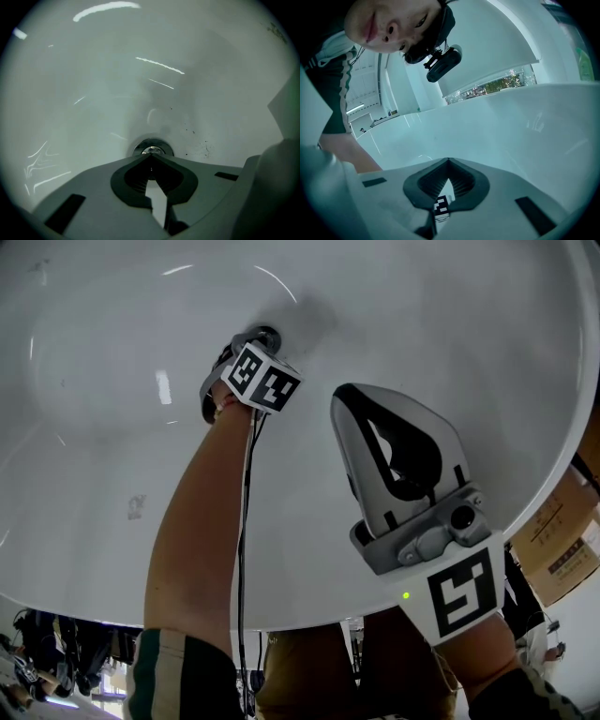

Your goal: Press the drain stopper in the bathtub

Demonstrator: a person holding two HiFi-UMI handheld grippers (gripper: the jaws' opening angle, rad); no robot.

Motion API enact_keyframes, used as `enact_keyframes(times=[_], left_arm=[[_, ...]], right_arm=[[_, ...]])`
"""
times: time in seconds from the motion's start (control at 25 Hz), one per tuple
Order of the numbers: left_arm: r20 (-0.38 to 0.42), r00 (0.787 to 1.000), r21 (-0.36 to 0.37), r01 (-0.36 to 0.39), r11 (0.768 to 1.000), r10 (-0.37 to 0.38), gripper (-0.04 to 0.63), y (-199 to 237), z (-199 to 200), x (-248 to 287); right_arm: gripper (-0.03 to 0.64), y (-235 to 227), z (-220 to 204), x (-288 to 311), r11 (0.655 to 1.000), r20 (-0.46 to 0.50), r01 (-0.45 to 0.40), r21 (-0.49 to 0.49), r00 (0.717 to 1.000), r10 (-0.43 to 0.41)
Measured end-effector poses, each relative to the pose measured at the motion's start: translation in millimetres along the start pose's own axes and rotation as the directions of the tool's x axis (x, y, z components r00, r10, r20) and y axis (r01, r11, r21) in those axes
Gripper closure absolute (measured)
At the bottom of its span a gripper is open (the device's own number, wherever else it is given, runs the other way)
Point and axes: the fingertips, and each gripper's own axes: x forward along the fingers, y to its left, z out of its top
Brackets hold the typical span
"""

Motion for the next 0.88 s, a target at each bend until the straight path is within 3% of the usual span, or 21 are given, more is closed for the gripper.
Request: enact_keyframes(times=[0.24, 0.4, 0.64, 0.88], left_arm=[[-0.014, 1.0, 0.063, 0.011, 0.998, -0.01, 0.585, -2.8, -0.9, -2.5], [0.001, 0.999, 0.128, -0.038, 0.991, 0.039, 0.586, 2.3, 2.1, -24.3], [0.011, 1.0, 0.054, -0.028, 0.998, 0.028, 0.586, 3.6, -3.5, -41.2], [0.006, 0.999, 0.092, -0.036, 0.995, 0.036, 0.586, 0.1, -8.4, -37.4]], right_arm=[[0.603, 0.8, 2.9, 1.1, 1.0, 0.01, -0.003, -0.009, 1.0, 0.003], [0.603, 3.2, 3.1, 2.4, 0.998, 0.01, -0.026, -0.054, 1.0, 0.026], [0.603, 1.7, 2.2, 0.7, 0.999, 0.002, -0.025, -0.037, 1.0, 0.026], [0.603, 1.2, 2.8, 1.4, 1.0, 0.009, -0.014, -0.021, 1.0, 0.014]])
